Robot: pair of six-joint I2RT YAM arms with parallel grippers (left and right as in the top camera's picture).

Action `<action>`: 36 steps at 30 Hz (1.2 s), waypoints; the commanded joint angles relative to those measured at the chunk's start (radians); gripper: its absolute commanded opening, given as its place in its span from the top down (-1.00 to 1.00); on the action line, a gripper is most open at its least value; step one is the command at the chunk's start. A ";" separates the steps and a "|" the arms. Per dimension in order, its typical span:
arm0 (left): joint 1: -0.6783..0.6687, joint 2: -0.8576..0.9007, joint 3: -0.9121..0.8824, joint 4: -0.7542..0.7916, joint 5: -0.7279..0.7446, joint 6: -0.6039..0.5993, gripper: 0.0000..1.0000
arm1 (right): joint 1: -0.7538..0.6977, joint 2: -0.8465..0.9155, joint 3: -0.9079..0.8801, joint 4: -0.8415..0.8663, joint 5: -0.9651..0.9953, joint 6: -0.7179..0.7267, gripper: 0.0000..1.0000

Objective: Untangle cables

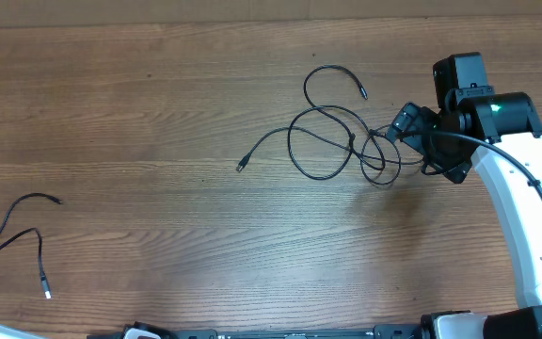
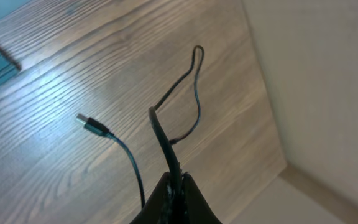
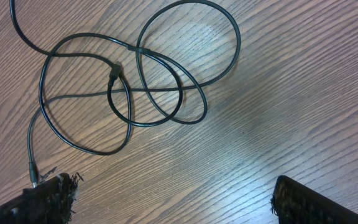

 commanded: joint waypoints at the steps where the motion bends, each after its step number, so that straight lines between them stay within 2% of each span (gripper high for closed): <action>1: 0.005 0.032 0.014 -0.010 -0.041 -0.127 0.91 | 0.005 -0.001 0.017 0.002 -0.003 -0.005 -1.00; 7: 0.005 0.153 -0.008 -0.016 -0.049 -0.262 0.91 | 0.005 -0.001 0.017 -0.001 -0.003 -0.005 -1.00; 13: 0.005 0.349 -0.010 -0.023 -0.028 -0.375 0.91 | 0.005 -0.001 0.017 0.000 -0.003 0.016 -0.99; 21: 0.001 0.595 -0.010 -0.052 0.024 -0.380 0.90 | 0.015 -0.001 0.017 0.001 -0.003 0.056 -1.00; 22: -0.002 0.624 -0.010 -0.061 0.024 -0.380 0.75 | 0.017 -0.001 0.017 0.001 -0.003 0.056 -1.00; 23: -0.006 0.648 -0.010 -0.066 0.024 -0.380 0.47 | 0.017 -0.001 0.017 0.001 -0.003 0.056 -0.99; 25: -0.015 0.697 -0.010 -0.068 0.024 -0.358 -0.30 | 0.018 -0.001 0.017 0.002 -0.002 0.056 -1.00; 26: -0.020 0.720 -0.010 -0.067 0.024 -0.325 -0.59 | 0.018 -0.001 0.017 0.003 -0.003 0.056 -1.00; 27: -0.025 0.739 -0.010 -0.067 0.024 -0.296 -0.96 | 0.018 -0.001 0.017 0.005 -0.003 0.056 -1.00; 30: -0.043 0.798 -0.010 -0.060 0.064 -0.185 -0.99 | 0.018 -0.001 0.017 0.010 -0.003 0.056 -1.00; 36: -0.086 0.864 -0.010 0.012 0.179 0.147 -0.99 | 0.018 -0.001 0.017 0.010 -0.002 0.056 -1.00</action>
